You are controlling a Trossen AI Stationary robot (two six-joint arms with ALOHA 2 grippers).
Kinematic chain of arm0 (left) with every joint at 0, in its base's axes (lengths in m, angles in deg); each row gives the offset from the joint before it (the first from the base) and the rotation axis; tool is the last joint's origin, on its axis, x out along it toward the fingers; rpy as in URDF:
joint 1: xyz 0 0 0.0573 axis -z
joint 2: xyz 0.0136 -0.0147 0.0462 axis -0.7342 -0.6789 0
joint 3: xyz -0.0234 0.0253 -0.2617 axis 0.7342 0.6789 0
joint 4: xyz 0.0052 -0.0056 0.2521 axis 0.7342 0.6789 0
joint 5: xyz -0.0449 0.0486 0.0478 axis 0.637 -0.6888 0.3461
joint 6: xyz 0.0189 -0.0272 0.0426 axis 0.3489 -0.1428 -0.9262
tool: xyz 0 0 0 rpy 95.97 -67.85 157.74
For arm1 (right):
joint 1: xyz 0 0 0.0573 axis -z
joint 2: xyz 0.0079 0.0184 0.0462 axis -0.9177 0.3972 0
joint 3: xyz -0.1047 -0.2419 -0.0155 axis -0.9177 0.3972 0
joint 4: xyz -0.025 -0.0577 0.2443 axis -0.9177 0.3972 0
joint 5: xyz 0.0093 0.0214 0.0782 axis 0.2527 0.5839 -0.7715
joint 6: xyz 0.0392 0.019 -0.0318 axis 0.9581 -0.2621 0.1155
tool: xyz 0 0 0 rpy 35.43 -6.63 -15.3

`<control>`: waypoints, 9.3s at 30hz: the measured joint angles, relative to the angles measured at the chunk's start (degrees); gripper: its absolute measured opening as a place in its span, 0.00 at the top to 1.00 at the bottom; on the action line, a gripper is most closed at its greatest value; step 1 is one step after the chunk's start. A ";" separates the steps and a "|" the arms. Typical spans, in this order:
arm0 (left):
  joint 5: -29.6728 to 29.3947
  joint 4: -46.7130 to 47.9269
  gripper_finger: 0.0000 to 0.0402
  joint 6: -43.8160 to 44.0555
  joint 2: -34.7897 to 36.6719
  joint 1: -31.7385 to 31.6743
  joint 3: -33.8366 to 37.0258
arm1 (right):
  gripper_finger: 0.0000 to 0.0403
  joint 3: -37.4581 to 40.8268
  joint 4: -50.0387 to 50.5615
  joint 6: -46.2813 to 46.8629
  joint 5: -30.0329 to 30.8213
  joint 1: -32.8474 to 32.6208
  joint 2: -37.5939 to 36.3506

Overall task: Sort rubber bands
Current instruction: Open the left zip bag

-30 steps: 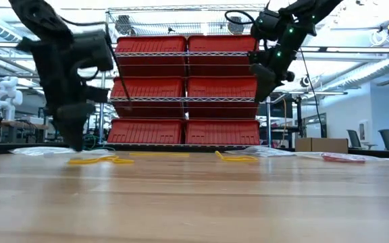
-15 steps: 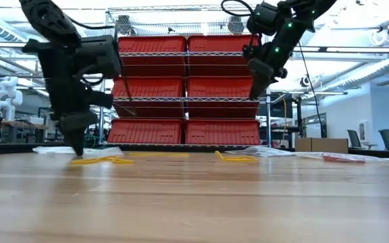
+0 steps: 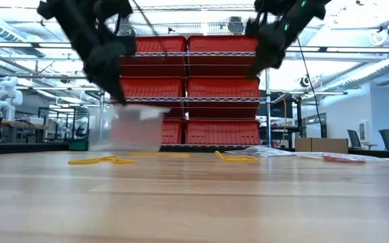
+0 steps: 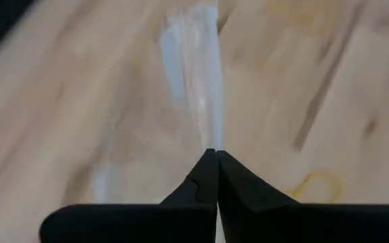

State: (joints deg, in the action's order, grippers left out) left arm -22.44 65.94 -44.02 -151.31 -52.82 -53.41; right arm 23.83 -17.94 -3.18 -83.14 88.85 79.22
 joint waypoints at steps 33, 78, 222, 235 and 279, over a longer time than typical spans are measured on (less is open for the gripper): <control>-9.90 -16.11 1.00 -11.16 10.07 -2.98 4.66 | 0.59 -7.11 -31.19 -15.57 20.24 -18.26 36.07; 6.65 -33.78 0.79 -17.31 21.00 -8.38 15.85 | 1.00 -25.73 3.37 -6.35 9.69 -11.78 25.45; 16.00 -56.77 0.98 -13.06 -0.61 -8.66 13.99 | 0.97 -25.73 -4.72 -1.59 -3.87 -11.01 26.78; 16.22 -56.26 1.00 -13.02 1.85 -9.29 13.97 | 0.97 -25.88 -2.07 -1.54 -3.74 -10.99 26.71; 14.23 -51.52 1.00 -15.60 9.66 -10.58 13.95 | 0.97 -25.70 16.74 -0.28 2.67 -11.12 26.80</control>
State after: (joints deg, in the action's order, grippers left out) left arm -8.21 14.42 -59.62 -141.65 -63.40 -39.46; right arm -1.88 -1.20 -3.46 -80.47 77.73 106.02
